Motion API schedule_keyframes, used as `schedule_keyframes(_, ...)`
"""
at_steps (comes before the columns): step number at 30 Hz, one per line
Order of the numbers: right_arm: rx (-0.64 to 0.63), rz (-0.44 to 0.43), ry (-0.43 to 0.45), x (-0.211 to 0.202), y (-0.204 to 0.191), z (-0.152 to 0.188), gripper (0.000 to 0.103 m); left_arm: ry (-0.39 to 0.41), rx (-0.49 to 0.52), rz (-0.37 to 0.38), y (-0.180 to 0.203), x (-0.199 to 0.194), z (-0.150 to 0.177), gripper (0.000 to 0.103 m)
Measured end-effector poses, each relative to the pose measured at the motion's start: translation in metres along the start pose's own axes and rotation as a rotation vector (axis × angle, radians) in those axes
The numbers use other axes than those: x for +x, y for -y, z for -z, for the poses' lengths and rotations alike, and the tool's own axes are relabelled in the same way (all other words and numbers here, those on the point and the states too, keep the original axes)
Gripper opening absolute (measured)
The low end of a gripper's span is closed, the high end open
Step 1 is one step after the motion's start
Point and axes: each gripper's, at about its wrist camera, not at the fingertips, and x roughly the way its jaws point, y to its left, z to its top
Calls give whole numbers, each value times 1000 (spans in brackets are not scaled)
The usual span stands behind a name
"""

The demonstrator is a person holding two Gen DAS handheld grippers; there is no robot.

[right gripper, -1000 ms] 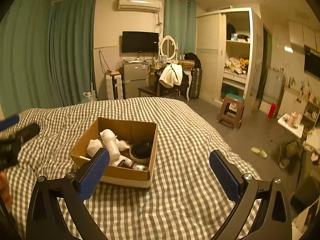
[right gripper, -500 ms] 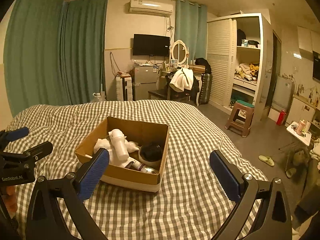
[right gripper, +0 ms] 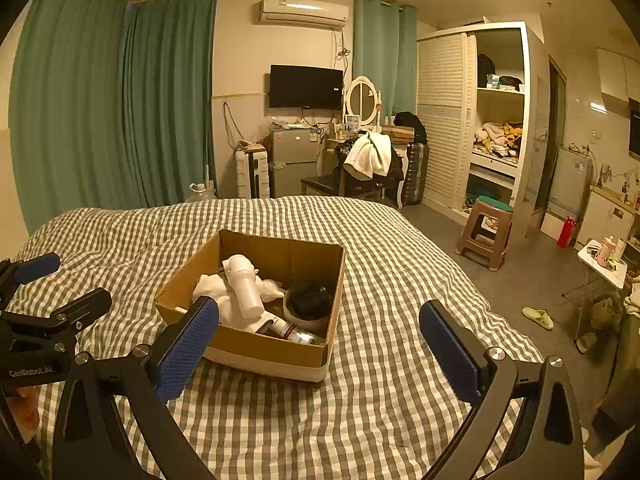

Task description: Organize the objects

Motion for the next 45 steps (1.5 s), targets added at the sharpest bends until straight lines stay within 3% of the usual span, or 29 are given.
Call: schedule_keyframes(45, -18, 10, -21, 6, -6, 3, 101, -6, -26, -3, -2, -4, 4, 103)
